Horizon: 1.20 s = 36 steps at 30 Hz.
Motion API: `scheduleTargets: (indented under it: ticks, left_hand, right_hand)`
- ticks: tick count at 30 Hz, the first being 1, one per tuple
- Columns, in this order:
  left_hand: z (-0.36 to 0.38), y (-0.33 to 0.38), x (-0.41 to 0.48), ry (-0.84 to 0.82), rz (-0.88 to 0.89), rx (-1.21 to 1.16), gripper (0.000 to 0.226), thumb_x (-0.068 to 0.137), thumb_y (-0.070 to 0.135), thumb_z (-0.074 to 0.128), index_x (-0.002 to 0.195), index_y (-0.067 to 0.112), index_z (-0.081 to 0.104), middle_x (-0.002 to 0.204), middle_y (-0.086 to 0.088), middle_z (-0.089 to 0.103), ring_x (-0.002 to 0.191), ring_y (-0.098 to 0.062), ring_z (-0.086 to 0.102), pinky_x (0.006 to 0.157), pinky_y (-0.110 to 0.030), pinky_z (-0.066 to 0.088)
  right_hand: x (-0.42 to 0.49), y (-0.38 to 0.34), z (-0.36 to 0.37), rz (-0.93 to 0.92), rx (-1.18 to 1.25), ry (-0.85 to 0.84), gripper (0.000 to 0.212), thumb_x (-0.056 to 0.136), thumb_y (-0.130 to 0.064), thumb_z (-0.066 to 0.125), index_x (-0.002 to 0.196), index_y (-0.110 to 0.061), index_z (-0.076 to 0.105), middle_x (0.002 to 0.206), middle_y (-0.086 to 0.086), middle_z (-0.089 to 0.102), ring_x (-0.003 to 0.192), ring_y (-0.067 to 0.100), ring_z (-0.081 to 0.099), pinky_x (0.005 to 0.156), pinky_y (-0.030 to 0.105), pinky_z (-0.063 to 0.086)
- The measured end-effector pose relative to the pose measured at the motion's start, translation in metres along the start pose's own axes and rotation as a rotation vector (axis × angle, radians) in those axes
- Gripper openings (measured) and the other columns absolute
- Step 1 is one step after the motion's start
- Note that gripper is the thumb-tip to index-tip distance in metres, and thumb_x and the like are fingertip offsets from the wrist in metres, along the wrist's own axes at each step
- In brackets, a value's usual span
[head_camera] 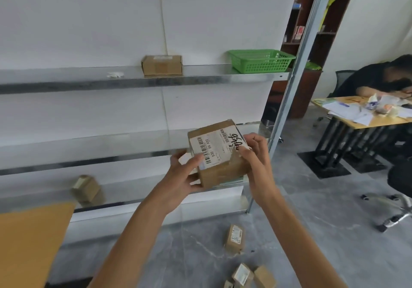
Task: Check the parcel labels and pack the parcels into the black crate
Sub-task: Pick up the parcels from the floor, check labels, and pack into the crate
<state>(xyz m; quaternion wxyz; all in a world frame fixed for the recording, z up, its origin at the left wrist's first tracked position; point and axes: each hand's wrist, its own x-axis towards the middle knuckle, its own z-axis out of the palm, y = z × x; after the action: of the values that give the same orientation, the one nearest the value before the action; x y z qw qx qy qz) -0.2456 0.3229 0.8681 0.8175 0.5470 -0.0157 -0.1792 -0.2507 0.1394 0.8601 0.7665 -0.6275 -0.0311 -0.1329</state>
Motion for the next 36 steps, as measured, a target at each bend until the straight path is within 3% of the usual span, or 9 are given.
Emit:
scheduleTargets:
  ticks: [7,11,15,18,21,25,30,33,36]
  left_hand:
    - [-0.054,0.008,-0.088,-0.208,0.096,0.308,0.056,0.083,0.036,0.058,0.135,0.042,0.039,0.123,0.001,0.064,0.113,-0.021,0.061,0.093,-0.046,0.05]
    - [-0.094,0.021,-0.134,-0.211,0.039,0.504,0.046,0.082,0.055,0.047,0.127,0.045,0.049,0.121,0.01,0.064,0.112,-0.014,0.061,0.089,-0.036,0.05]
    - [-0.144,0.022,-0.185,0.144,0.092,0.163,0.052,0.088,0.061,0.04,0.126,0.028,0.051,0.138,-0.001,0.048,0.119,-0.022,0.051,0.095,-0.042,0.047]
    - [-0.167,0.002,-0.236,0.084,0.144,0.298,0.059,0.078,0.075,0.029,0.13,0.049,0.038,0.151,0.013,0.031,0.136,-0.008,0.032,0.112,-0.042,0.028]
    - [-0.184,-0.006,-0.28,-0.04,0.148,0.313,0.056,0.079,0.076,0.024,0.127,0.053,0.044,0.137,0.017,0.05,0.129,-0.002,0.042,0.113,-0.036,0.027]
    - [-0.218,0.002,-0.319,-0.056,0.147,0.304,0.063,0.085,0.068,0.012,0.14,0.044,0.032,0.142,0.01,0.047,0.134,-0.01,0.04,0.115,-0.045,0.024]
    - [-0.241,-0.003,-0.362,-0.062,0.095,0.405,0.078,0.072,0.083,0.024,0.143,0.05,0.018,0.15,0.021,0.029,0.139,-0.004,0.026,0.117,-0.042,0.02]
    - [-0.244,-0.002,-0.377,0.03,0.013,0.465,0.123,0.037,0.096,0.047,0.145,0.043,0.019,0.141,0.023,0.032,0.137,-0.009,0.028,0.114,-0.046,0.024]
    - [-0.254,-0.01,-0.397,0.053,-0.033,0.501,0.084,0.068,0.073,0.059,0.141,0.044,0.028,0.136,0.022,0.047,0.132,-0.01,0.04,0.11,-0.048,0.032]
  right_hand:
    - [-0.064,-0.021,0.032,0.115,0.02,-0.166,0.041,0.081,-0.039,0.054,0.122,-0.035,0.051,0.126,0.008,0.052,0.103,0.021,0.057,0.082,0.041,0.049]
    - [-0.109,-0.014,0.076,0.263,-0.101,-0.358,0.035,0.09,-0.038,0.053,0.118,-0.017,0.057,0.092,0.015,0.057,0.077,0.023,0.056,0.058,0.026,0.047]
    - [-0.162,0.003,0.144,0.246,0.045,0.024,0.02,0.096,-0.026,0.051,0.109,-0.016,0.062,0.079,0.006,0.061,0.072,0.019,0.055,0.056,0.028,0.042]
    - [-0.209,0.02,0.202,0.155,-0.011,0.145,0.028,0.095,-0.03,0.052,0.123,-0.026,0.054,0.103,0.001,0.065,0.088,0.015,0.063,0.069,0.027,0.052]
    - [-0.258,0.035,0.25,0.164,-0.065,-0.013,0.044,0.093,-0.045,0.048,0.136,-0.041,0.04,0.125,-0.015,0.059,0.109,-0.003,0.059,0.084,0.016,0.049]
    - [-0.301,0.041,0.273,0.298,-0.02,-0.214,0.07,0.077,-0.076,0.033,0.142,-0.056,0.018,0.146,-0.015,0.043,0.132,0.006,0.039,0.114,0.04,0.023]
    - [-0.326,0.048,0.271,0.359,0.036,-0.33,0.06,0.084,-0.066,0.031,0.143,-0.053,0.021,0.139,-0.015,0.051,0.13,0.007,0.046,0.115,0.044,0.027]
    - [-0.336,0.056,0.264,0.379,0.082,-0.32,0.05,0.088,-0.055,0.041,0.137,-0.055,0.031,0.132,-0.015,0.058,0.122,0.008,0.054,0.111,0.048,0.034]
    - [-0.35,0.059,0.26,0.386,0.081,-0.37,0.046,0.088,-0.047,0.052,0.133,-0.05,0.04,0.132,-0.006,0.059,0.12,0.017,0.057,0.093,0.042,0.049]
